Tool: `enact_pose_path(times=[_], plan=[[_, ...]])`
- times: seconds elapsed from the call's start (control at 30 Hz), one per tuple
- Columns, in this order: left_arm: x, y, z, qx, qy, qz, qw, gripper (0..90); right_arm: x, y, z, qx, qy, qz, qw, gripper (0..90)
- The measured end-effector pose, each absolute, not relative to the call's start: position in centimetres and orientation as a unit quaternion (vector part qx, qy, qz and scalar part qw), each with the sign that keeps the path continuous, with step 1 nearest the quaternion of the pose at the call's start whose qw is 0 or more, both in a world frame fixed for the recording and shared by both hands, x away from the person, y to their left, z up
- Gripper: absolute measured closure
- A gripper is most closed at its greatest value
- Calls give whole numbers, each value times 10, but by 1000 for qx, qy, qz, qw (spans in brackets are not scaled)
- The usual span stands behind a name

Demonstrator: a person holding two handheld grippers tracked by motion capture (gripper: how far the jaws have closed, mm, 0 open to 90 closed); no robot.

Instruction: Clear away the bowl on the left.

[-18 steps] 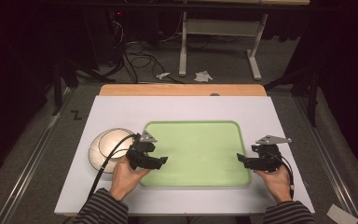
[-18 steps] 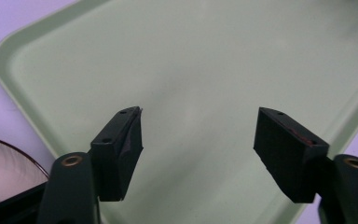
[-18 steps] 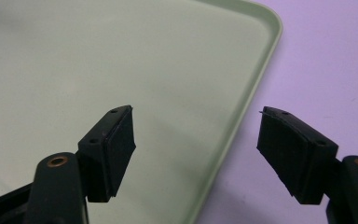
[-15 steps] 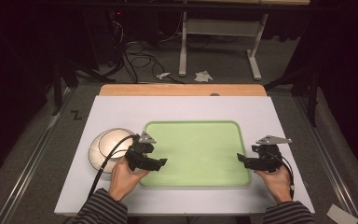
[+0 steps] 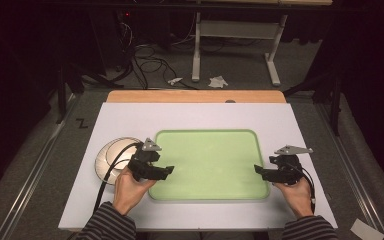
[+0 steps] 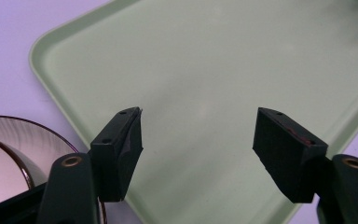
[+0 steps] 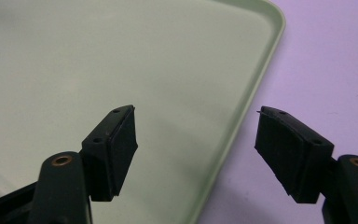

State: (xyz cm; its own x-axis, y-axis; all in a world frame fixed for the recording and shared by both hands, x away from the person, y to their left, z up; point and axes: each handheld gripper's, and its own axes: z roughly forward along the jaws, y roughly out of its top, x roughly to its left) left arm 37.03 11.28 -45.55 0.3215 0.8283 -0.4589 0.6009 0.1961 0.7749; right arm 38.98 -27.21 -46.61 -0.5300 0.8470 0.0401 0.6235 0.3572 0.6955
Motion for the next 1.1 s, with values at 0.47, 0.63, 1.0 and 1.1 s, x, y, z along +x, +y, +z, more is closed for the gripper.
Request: enact_pose_path(times=[0.47, 0.63, 1.0, 1.1], plan=[[367, 113, -457, 632, 566, 122, 515, 341, 391, -274, -468, 464, 803, 337, 164, 308], [369, 121, -453, 619, 571, 136, 522, 335, 390, -275, -467, 463, 802, 337, 167, 309], [378, 157, -435, 546, 603, 154, 560, 325, 390, -276, -466, 464, 799, 346, 165, 310], [380, 164, -432, 535, 608, 162, 563, 323, 390, -276, -466, 466, 798, 345, 164, 311]])
